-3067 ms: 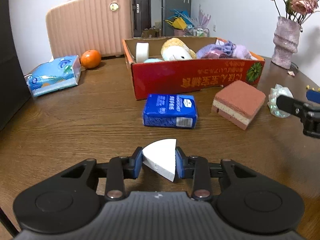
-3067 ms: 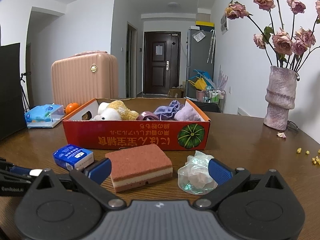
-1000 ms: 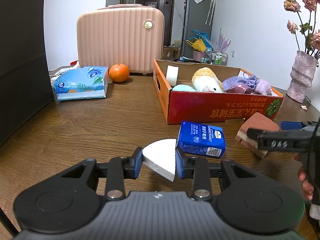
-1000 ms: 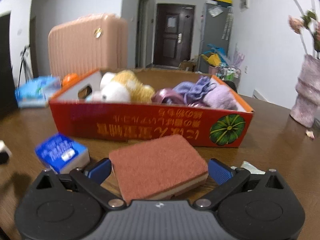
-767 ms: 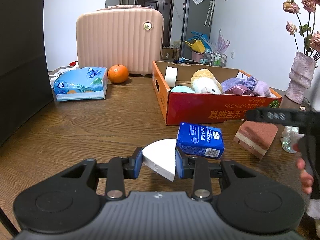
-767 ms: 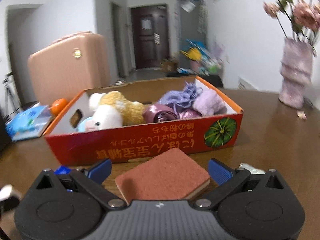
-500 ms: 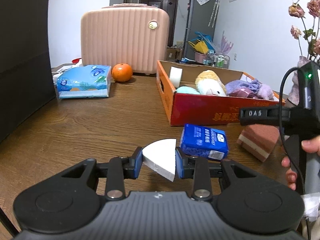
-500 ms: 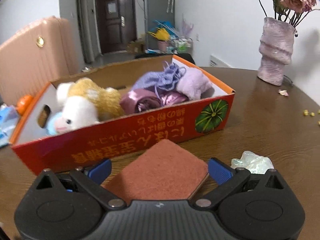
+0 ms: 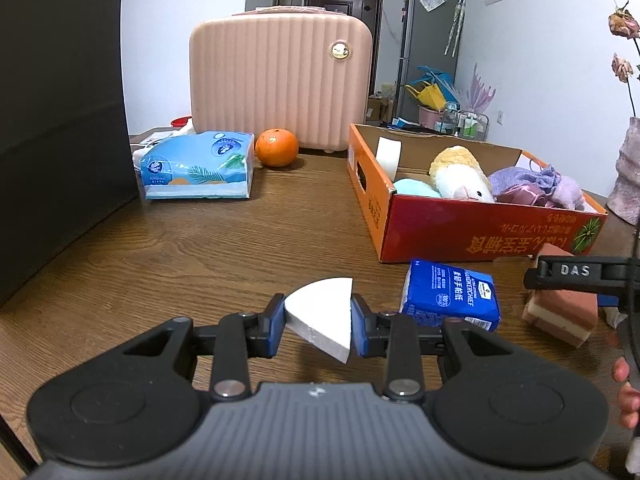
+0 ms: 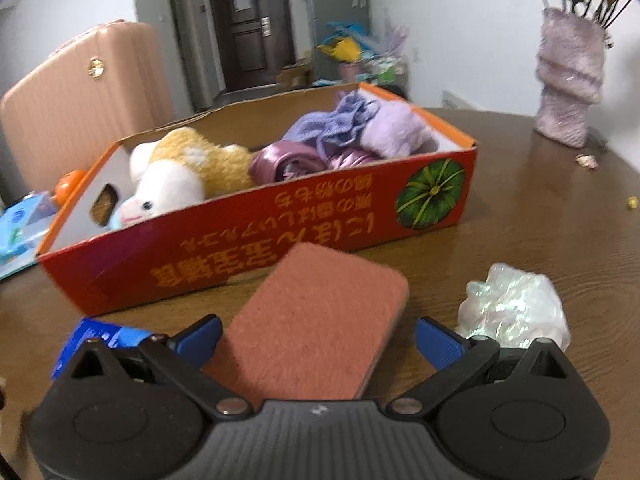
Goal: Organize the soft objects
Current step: 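Grasp the pink-brown sponge with the right gripper while the left gripper holds the wedge, then carry the foam wedge and sponge with both grippers over the cardboard box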
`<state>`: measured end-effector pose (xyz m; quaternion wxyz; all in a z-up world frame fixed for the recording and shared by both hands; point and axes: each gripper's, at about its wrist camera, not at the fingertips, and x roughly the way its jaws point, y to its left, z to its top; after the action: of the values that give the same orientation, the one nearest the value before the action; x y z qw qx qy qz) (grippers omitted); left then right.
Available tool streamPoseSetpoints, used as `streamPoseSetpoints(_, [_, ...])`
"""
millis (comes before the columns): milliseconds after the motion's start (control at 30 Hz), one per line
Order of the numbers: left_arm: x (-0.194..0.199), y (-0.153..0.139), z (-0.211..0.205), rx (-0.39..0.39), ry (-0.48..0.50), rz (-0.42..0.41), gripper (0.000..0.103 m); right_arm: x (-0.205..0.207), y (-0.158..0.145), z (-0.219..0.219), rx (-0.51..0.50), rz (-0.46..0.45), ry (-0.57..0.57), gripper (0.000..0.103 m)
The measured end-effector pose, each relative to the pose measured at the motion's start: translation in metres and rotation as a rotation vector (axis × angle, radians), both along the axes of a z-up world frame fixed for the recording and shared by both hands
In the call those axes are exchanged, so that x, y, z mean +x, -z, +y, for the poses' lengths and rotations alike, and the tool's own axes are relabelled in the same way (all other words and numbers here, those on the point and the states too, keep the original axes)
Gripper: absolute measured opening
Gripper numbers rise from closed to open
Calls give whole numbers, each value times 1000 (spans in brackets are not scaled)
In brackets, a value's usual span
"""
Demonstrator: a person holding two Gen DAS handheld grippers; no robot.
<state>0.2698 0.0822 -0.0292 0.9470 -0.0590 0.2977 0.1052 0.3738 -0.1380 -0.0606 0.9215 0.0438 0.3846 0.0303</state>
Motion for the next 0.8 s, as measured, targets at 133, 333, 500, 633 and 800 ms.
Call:
streamPoseSetpoints(133, [-1, 0, -1, 2, 1, -1, 34, -2, 1, -9, 79, 9, -57, 87])
streamPoseSetpoints(333, [-2, 0, -4, 8, 12, -5, 34, -13, -1, -12, 92, -4, -103, 80])
streamPoseSetpoints(500, [-3, 0, -6, 15, 17, -11, 34, -23, -5, -17, 93, -30, -117, 80])
streamPoseSetpoints(633, [-4, 0, -8, 24, 14, -16, 34, -31, -12, -23, 116, -67, -126, 80])
streamPoseSetpoints(800, [-5, -1, -11, 32, 15, -18, 34, -42, -24, -27, 147, -125, -150, 80])
